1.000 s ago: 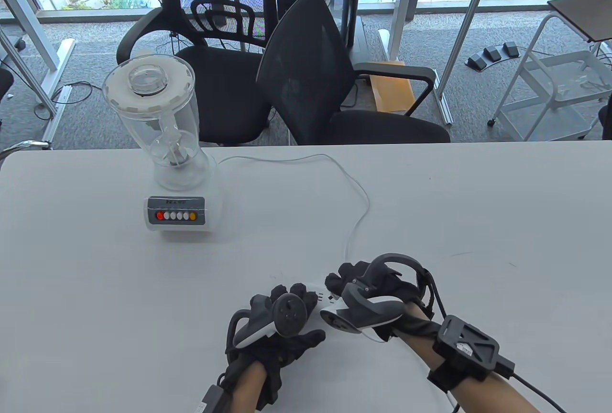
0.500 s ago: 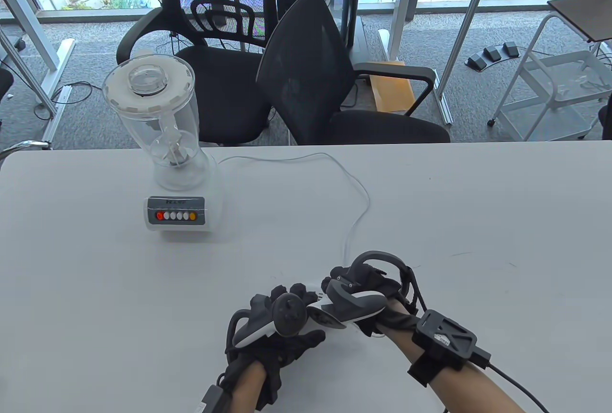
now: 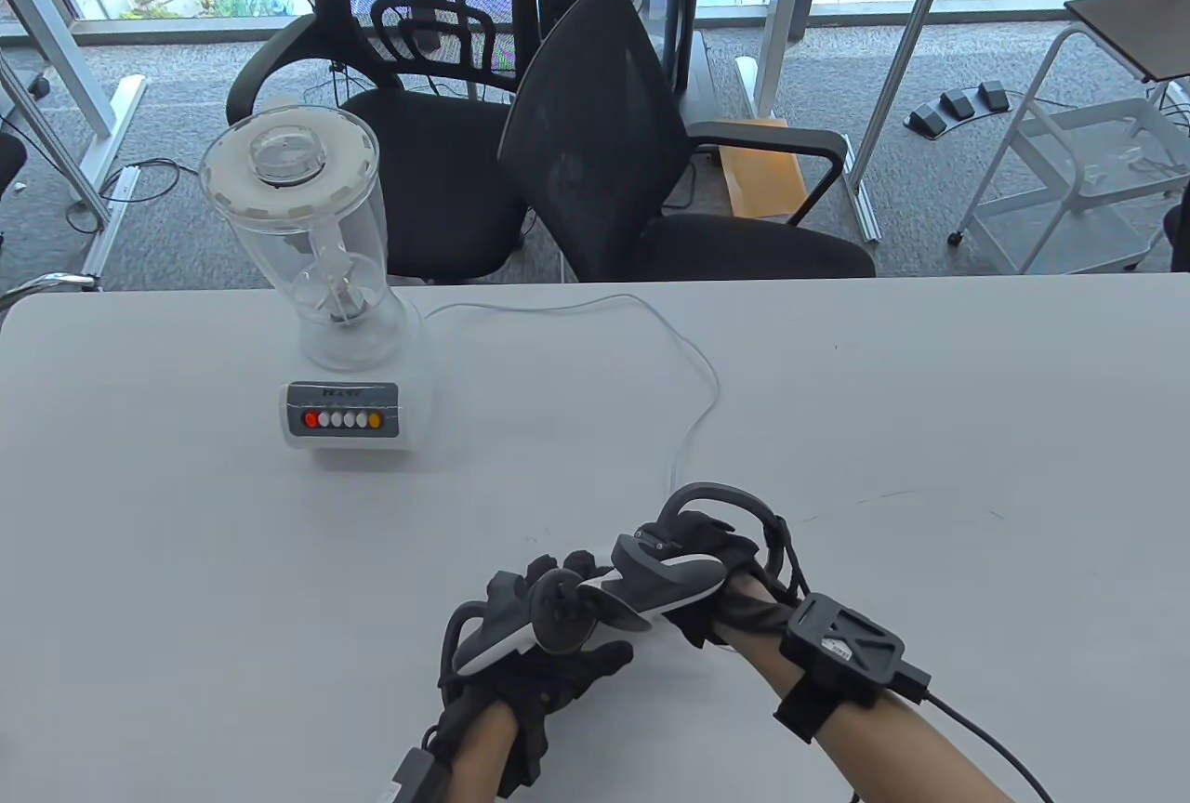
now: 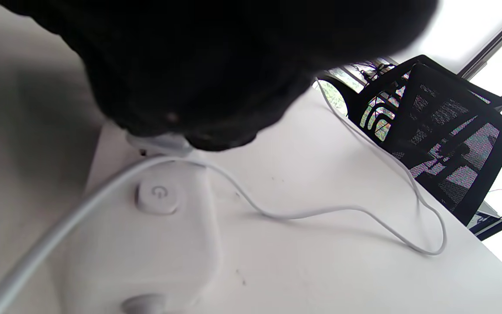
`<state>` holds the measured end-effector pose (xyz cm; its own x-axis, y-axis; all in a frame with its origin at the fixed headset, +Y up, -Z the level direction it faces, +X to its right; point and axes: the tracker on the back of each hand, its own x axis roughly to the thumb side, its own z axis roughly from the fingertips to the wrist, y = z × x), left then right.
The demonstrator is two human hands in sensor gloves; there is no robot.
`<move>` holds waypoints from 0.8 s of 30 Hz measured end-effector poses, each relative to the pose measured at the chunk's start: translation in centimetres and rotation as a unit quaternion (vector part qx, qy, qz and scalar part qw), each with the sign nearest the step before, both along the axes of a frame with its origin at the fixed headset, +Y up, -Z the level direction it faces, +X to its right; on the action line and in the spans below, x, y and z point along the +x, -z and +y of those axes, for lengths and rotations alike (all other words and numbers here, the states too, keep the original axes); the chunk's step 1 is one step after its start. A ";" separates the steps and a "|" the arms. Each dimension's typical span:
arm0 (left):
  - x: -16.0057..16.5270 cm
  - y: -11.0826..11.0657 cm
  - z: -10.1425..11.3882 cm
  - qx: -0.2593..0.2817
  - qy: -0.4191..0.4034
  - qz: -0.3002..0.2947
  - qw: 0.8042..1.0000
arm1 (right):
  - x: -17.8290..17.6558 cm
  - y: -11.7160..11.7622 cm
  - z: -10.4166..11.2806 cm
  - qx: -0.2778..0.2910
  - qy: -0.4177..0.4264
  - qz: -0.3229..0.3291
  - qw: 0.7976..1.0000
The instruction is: Plug the blender into the power strip
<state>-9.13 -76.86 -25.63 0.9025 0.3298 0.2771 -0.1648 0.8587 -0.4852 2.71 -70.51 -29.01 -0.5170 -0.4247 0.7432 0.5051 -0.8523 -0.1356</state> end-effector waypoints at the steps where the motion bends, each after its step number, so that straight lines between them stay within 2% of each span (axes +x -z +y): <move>1: 0.0 0.0 0.0 0.000 0.000 0.000 1.000 | 0.0 0.0 0.0 -0.001 0.002 -0.004 1.000; 5: 0.0 0.1 0.0 -0.002 -0.004 0.002 1.000 | 0.6 -0.1 -0.1 -0.005 0.012 -0.008 1.000; 7: 0.0 0.2 -0.1 -0.002 -0.007 0.003 1.000 | 0.7 0.0 -0.9 -0.018 0.016 -0.010 1.000; 8: 0.0 0.2 -0.1 -0.002 -0.007 0.003 1.000 | 1.2 0.2 -0.7 -0.003 0.029 -0.017 0.999; 11: 0.0 0.2 -0.1 -0.002 -0.010 0.004 1.000 | 0.5 1.0 -1.5 -0.035 0.029 -0.013 0.999; 12: -0.1 0.4 -0.2 -0.006 -0.009 0.007 1.000 | 0.4 1.1 -1.7 -0.040 0.055 -0.013 0.998; 13: -0.3 0.3 -0.4 -0.017 -0.019 0.015 1.000 | 0.1 1.2 -1.7 -0.049 0.040 -0.017 0.998; 16: -0.8 0.6 -0.8 -0.032 -0.026 0.014 0.999 | -0.3 1.1 -1.8 -0.016 0.011 -0.013 1.000; 18: -0.6 0.6 -0.6 -0.025 -0.034 0.017 0.999 | 0.3 1.3 -1.9 -0.009 0.032 -0.019 0.999; 22: -0.2 0.5 -0.2 -0.007 -0.009 0.008 1.000 | 2.0 2.9 -2.0 -0.083 0.077 -0.086 0.990; 24: -0.2 0.5 -0.2 -0.009 -0.013 0.010 1.000 | 2.6 3.3 -1.7 -0.099 0.071 -0.104 0.987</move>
